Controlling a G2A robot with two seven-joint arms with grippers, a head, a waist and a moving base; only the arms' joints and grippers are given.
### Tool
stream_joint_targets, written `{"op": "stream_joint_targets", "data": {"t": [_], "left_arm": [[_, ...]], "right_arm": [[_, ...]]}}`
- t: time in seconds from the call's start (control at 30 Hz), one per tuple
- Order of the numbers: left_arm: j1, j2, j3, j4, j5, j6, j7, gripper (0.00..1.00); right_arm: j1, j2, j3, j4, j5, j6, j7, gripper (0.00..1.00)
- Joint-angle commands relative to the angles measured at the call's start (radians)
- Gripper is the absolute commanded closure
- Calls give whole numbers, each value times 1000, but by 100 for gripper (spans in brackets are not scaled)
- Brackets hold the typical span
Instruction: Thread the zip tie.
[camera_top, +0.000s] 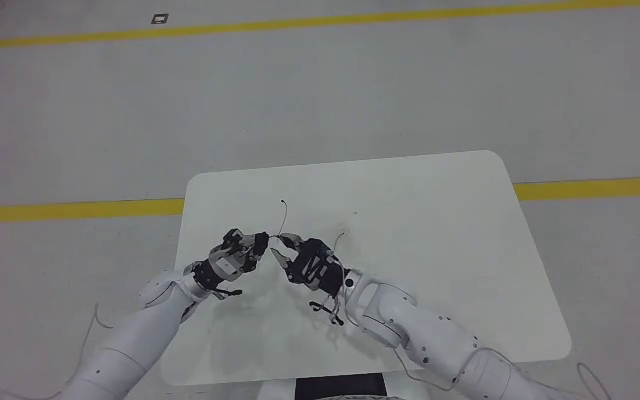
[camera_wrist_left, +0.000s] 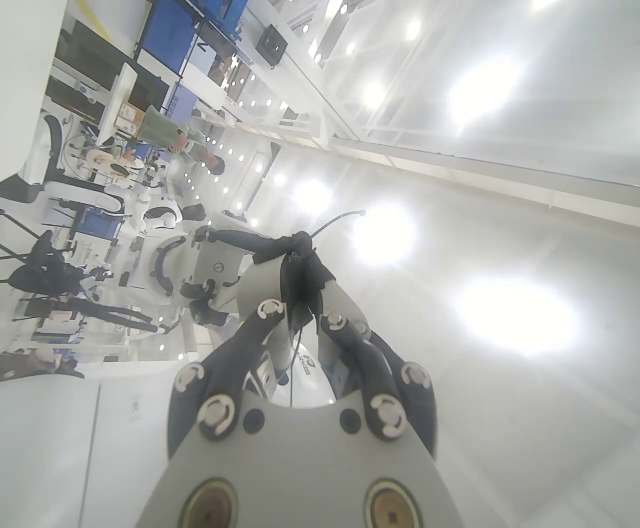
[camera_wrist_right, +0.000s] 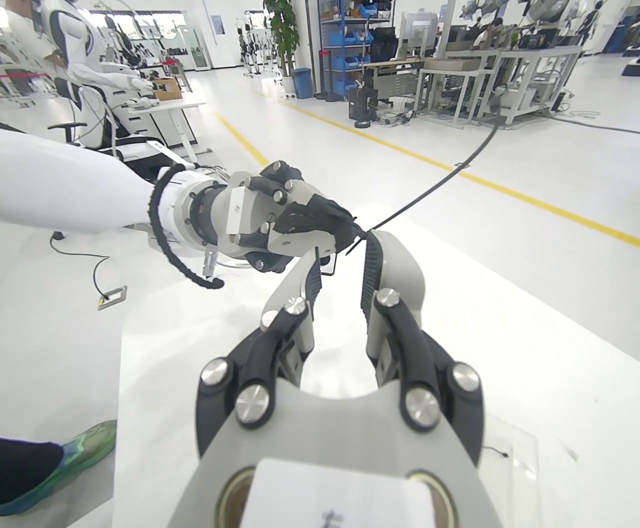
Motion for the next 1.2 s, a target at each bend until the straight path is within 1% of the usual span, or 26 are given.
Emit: {"op": "stream_joint_targets", "data": {"t": [0.0,0.3,0.4,0.43,0.47,1.17], "left_arm": [[0,0,0,0,0,0,0,100],[0,0,0,0,0,0,0,100],[0,0,0,0,0,0,0,100],[0,0,0,0,0,0,0,100],[0,0,0,0,0,0,0,100],[0,0,0,0,0,0,0,100]], "right_arm": [[-2,-3,3,0,0,3,4,82],[-15,-13,19,-2,-4,6,10,87],[-20,-16,24,-2,-7,4,10,91],[-21,-17,26,-2,-7,3,10,94],[-22,-18,28,-2,-7,3,10,100],[-52,-33,62,0,-36,-18,25,100]]}}
